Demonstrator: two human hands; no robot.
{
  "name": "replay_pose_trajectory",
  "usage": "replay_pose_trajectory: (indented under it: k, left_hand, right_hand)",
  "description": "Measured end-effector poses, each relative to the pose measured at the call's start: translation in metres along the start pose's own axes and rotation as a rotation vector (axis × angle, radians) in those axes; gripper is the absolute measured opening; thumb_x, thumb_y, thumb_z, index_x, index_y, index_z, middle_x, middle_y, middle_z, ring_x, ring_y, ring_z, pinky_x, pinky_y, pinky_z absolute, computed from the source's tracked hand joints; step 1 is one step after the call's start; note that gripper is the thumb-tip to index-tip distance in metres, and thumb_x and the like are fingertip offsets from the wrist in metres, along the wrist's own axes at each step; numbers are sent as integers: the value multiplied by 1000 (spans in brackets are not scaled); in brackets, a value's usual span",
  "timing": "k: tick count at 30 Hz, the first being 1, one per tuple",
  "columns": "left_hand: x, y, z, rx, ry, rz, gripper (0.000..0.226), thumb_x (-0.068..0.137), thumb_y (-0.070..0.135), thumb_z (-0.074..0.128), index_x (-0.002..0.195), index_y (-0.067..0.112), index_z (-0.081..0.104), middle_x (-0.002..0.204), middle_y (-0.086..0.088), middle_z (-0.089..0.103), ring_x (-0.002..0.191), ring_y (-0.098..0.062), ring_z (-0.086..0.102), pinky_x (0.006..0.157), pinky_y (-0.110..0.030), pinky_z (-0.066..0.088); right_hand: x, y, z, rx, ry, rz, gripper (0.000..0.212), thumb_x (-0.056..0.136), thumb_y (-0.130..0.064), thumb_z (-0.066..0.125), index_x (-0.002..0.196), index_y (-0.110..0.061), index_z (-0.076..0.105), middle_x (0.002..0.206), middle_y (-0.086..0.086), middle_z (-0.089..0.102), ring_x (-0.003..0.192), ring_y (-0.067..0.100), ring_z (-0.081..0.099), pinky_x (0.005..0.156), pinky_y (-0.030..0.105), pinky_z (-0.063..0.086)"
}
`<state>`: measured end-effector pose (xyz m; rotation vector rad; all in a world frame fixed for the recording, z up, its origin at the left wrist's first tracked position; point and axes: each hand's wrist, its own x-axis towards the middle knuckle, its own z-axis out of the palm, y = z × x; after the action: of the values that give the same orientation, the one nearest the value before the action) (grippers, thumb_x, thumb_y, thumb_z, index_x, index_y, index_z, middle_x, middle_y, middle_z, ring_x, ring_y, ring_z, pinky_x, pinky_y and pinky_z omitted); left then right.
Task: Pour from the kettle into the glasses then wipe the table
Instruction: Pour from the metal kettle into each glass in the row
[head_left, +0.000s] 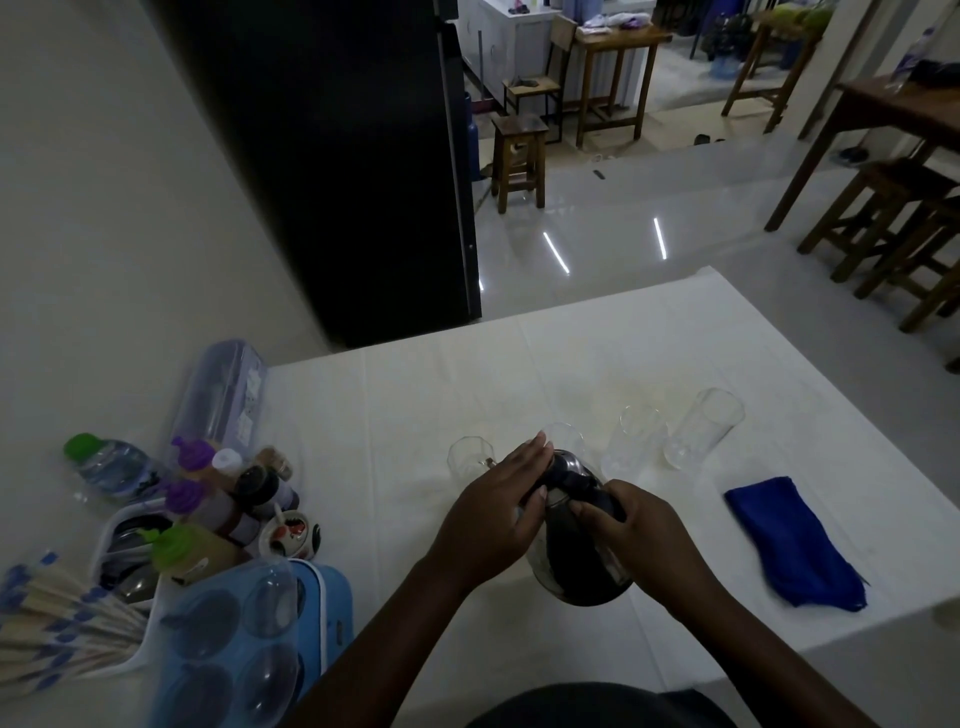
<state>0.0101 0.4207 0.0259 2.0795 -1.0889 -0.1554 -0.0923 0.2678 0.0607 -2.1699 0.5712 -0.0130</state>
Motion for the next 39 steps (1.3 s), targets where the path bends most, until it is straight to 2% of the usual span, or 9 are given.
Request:
replay_pose_trajectory:
  k: [3,7,12,19,24,29,37,39]
  left_hand:
    - [0,2,-1,-2,5,6,51,96,33,35,144,16,37,151,4,33,139,-1,25,112,-22,26]
    - [1,3,-1,-5,13,9,51,96,33,35,143,15,38,151,3,34,139,0,25,112,-21,25]
    - [2,4,-2,-6,29,14,50,96,31,37,143,15,38,150,3,35,139,-1,26,112,-24,28]
    - [2,7,-2,-18,41,2,49,97,32,34,143,16,38,150,4,35,138,-1,27,112,-26,29]
    - [0,7,-1,-23,48,1,45,99,25,38,143,16,38,150,5,35,138,0,26,112,-27,29]
    - [-1,7,0,-22,43,4,46,99,27,36,143,16,38,151,3,35,139,-1,26,113,-27,28]
    - [-1,12,0,28,9,21,46,99,29,33,143,16,39,151,2,33,140,-1,23,113,-25,26]
    - [-1,14,0,54,12,31,47,99,29,33,143,15,39,152,2,33,140,-1,23,113,-24,25]
  right_hand:
    - [0,-2,-2,9,8,12,19,82,-38,61,77,-20,61,69,-4,61,66,12,57,60,26,44]
    - [0,-3,-4,-14,-4,15,17,83,-38,60,78,-22,60,70,-5,61,67,11,58,62,27,46]
    - [1,-3,-5,-32,-16,24,22,84,-39,58,88,-18,63,78,0,65,73,16,61,73,37,55]
    - [0,-7,-8,-26,-16,21,22,84,-39,58,86,-18,63,77,1,65,72,16,61,73,38,54]
    - [-1,-7,-8,-26,-18,13,20,85,-38,58,86,-18,62,75,-2,64,72,16,61,69,34,52]
    - [-3,-4,-6,-9,-10,6,18,85,-35,59,83,-17,62,71,-4,61,68,12,58,63,26,46]
    - [-10,11,3,78,18,-1,25,85,-34,61,77,-10,59,63,-1,56,57,11,51,52,20,38]
    - [-12,16,6,92,21,-6,25,85,-33,61,78,-9,60,65,3,59,59,14,53,53,22,40]
